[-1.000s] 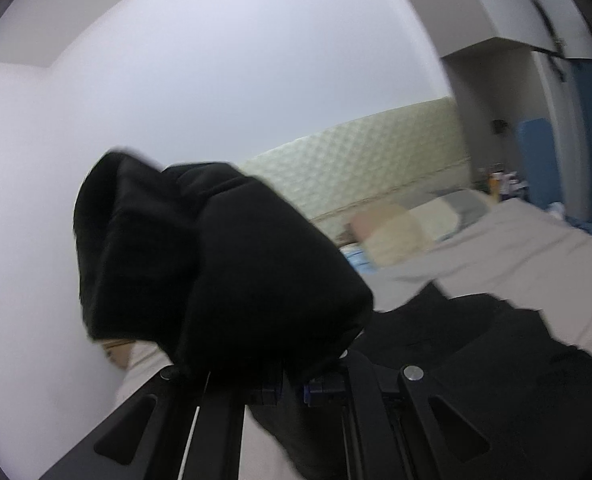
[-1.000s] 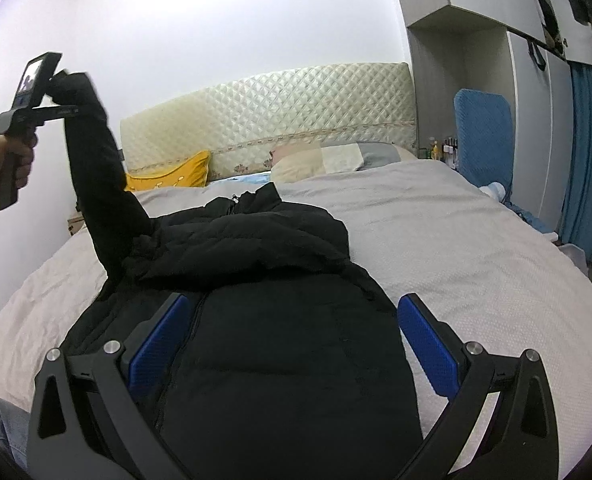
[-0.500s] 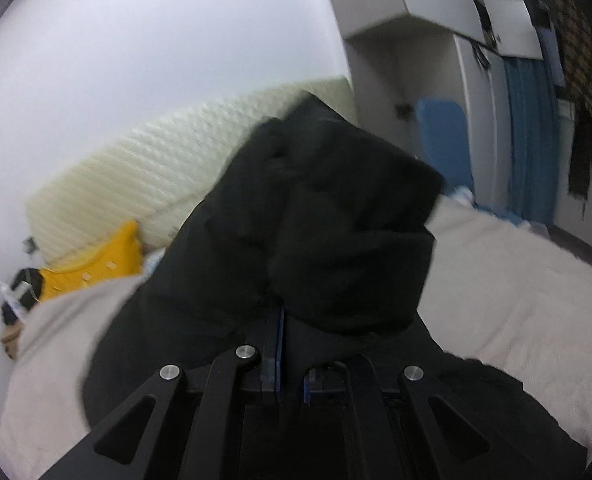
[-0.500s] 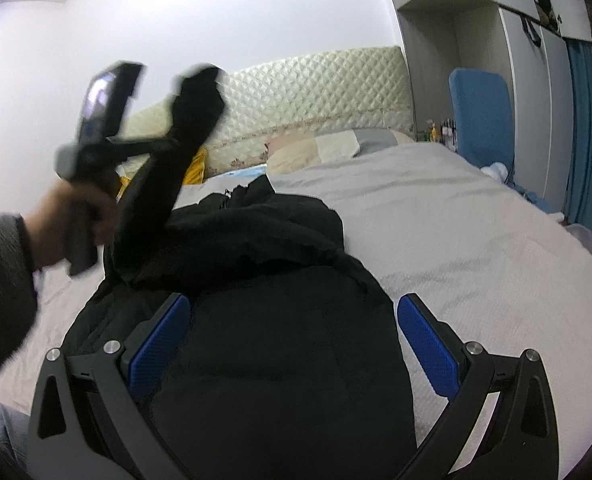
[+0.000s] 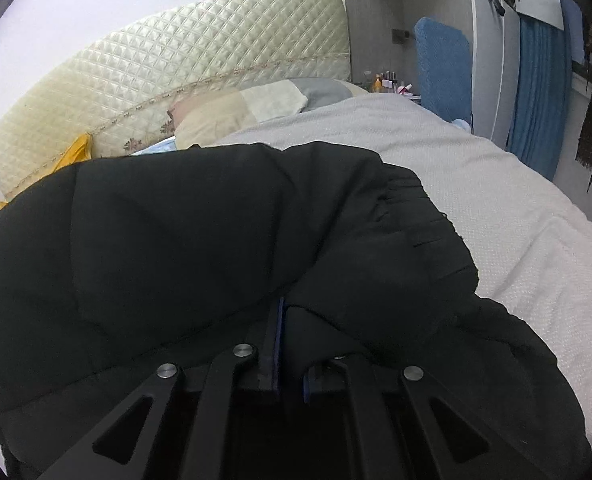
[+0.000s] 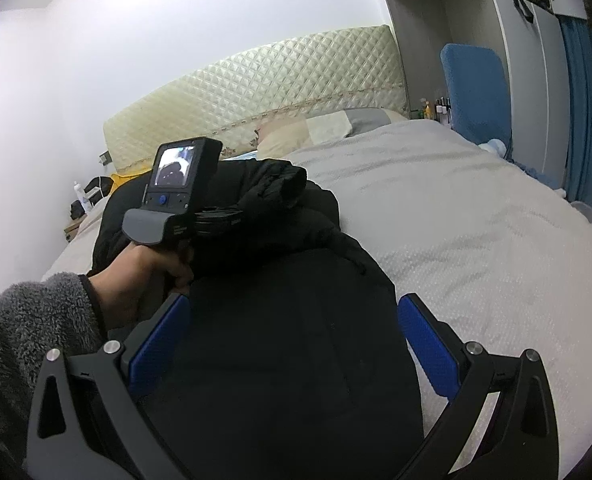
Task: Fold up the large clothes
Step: 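Lift the sleeve with the left gripper and lay it across the jacket body, then open the left gripper and withdraw both tools above the jacket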
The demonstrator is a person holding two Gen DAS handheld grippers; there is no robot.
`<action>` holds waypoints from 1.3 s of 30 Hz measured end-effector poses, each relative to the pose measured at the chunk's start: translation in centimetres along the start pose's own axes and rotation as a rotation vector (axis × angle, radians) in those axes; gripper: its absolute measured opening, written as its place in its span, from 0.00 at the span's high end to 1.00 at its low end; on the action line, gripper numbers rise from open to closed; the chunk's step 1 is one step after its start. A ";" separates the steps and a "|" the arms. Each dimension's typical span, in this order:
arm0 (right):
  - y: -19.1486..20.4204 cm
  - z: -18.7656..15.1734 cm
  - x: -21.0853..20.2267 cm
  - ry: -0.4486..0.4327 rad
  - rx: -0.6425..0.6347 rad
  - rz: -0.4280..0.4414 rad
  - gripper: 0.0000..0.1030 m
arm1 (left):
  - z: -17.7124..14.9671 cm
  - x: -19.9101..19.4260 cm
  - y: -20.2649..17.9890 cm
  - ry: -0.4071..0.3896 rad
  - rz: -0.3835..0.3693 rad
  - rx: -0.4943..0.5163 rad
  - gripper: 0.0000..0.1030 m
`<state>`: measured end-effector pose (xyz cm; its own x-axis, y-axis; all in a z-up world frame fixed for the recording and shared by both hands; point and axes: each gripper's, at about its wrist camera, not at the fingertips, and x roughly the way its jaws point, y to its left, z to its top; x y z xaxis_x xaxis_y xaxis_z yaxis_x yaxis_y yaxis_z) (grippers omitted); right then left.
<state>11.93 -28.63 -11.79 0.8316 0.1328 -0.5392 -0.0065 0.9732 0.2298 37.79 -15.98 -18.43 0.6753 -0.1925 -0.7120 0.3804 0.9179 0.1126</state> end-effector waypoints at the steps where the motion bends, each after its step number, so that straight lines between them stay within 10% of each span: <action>1: 0.0 -0.1 0.1 0.001 -0.004 0.000 0.00 | 0.0 -0.4 0.4 -0.007 0.005 0.000 0.94; 9: 0.2 0.2 -1.0 -0.052 -0.014 -0.006 0.00 | -0.1 -5.9 1.5 -0.128 0.036 -0.086 0.86; 13: 0.6 0.3 -1.4 -0.074 -0.036 -0.003 0.00 | -0.6 -8.6 2.1 -0.113 0.068 -0.110 0.40; 16: 1.1 0.3 -1.8 -0.095 -0.058 0.006 0.00 | -1.4 -11.4 2.8 -0.148 0.043 -0.107 0.27; 26: 3.7 2.9 -3.7 -0.207 -0.082 0.113 0.00 | -2.8 -19.7 9.6 -0.229 0.044 -0.235 0.27; 39: 9.3 11.8 15.8 -0.012 -0.095 0.190 0.22 | -1.5 -15.5 21.1 -0.190 0.178 -0.325 0.27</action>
<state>31.54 -19.64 -8.62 0.8171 0.3143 -0.4833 -0.2158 0.9441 0.2492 34.39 6.85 -6.05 0.8288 -0.0540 -0.5570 0.0487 0.9985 -0.0245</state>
